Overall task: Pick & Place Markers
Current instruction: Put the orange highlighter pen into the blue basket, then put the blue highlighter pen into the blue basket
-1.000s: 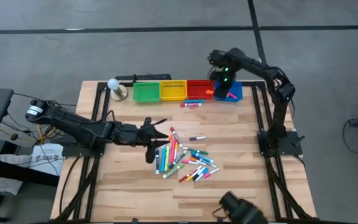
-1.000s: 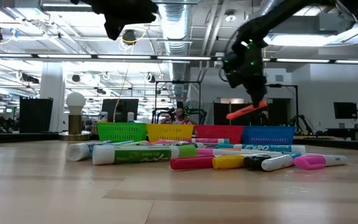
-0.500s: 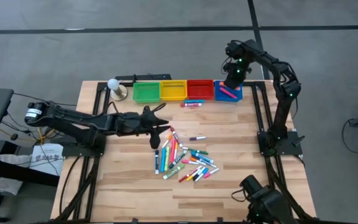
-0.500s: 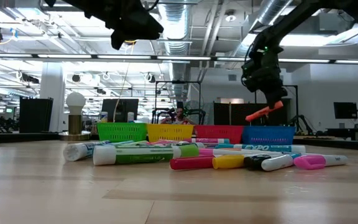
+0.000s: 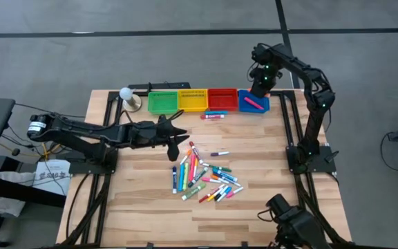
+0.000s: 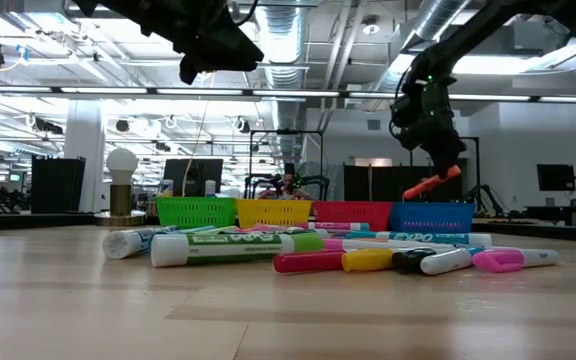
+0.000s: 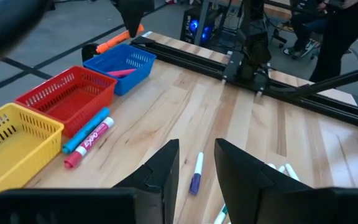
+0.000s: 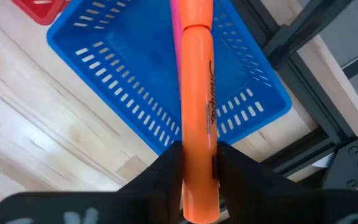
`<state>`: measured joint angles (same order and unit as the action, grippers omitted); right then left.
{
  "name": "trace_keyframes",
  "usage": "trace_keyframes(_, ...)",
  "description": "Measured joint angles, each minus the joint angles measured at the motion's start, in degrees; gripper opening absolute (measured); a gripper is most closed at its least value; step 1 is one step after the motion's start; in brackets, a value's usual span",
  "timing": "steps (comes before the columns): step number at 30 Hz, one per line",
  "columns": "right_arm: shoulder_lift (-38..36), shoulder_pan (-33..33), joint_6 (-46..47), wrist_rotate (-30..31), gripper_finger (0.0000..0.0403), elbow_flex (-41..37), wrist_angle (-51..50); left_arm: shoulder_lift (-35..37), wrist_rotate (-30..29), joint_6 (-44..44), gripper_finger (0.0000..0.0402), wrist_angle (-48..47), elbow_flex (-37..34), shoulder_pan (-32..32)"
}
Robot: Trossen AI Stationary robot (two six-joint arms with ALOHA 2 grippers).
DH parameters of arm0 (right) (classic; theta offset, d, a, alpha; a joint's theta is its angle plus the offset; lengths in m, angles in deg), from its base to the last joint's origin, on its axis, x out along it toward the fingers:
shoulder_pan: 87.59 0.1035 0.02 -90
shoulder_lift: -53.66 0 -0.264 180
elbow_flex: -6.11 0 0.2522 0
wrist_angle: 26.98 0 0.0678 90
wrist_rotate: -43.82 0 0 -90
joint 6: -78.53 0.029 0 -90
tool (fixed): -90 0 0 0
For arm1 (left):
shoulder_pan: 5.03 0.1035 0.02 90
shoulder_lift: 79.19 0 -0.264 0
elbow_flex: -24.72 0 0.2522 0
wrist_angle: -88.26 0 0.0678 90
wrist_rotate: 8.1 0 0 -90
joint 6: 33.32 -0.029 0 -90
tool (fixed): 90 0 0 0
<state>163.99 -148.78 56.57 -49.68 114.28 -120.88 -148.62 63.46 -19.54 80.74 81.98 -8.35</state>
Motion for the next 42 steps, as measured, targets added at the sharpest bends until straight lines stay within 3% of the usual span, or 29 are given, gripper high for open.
trace_keyframes(11,0.0,1.66,-0.99,0.02,0.0093,-0.01,-1.35,0.0,0.0,0.17,0.0102,0.04,0.0,-0.02)
trace_keyframes(26,0.0,2.29,4.1,-0.63,0.0149,-0.02,1.01,0.0,0.02,0.2,0.0102,0.22,0.0,-0.2)
trace_keyframes(36,-0.07,5.06,8.05,-20.31,0.0123,-0.02,6.84,0.0,0.92,0.26,0.0102,0.22,0.0,-0.22)
trace_keyframes(42,-2.9,11.76,9.61,-22.21,0.0091,-0.04,12.91,0.0,1.69,0.67,0.0102,0.22,0.0,-0.24)
